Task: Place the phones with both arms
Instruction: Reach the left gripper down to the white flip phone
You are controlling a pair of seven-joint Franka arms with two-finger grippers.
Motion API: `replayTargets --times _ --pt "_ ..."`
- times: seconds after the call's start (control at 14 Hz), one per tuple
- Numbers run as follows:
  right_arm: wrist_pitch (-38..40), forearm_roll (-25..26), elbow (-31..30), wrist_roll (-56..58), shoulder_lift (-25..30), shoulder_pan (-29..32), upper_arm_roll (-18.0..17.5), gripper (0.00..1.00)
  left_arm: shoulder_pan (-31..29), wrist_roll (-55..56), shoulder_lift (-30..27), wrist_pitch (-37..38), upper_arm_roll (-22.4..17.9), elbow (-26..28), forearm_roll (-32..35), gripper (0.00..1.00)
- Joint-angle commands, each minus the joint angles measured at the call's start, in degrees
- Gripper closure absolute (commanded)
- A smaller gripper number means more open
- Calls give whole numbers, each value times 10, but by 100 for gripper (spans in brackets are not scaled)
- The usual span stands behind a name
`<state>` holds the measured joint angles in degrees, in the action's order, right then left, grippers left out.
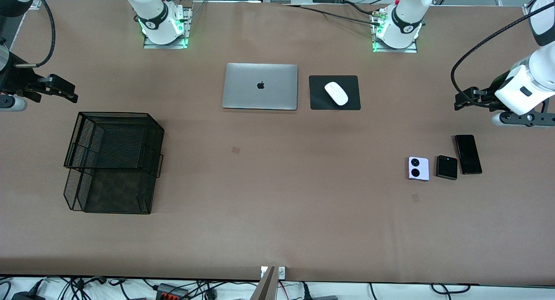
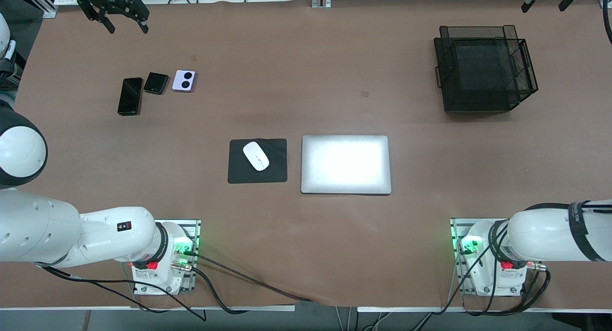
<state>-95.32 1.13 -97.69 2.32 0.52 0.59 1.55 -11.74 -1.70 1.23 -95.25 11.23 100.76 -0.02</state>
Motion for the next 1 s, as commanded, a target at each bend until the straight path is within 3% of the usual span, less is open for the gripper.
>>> replayTargets --times 0.0,0.65,0.93 --pt "5 6 -4 -5 12 -2 0 0 -8 -14 -2 12 8 -7 9 0" --pt "3 6 0 -5 6 -2 0 0 -9 -2 5 6 7 -5 5 0" --pt "4 7 0 -3 3 -2 -1 0 -5 -6 33 -6 7 -5 9 0"
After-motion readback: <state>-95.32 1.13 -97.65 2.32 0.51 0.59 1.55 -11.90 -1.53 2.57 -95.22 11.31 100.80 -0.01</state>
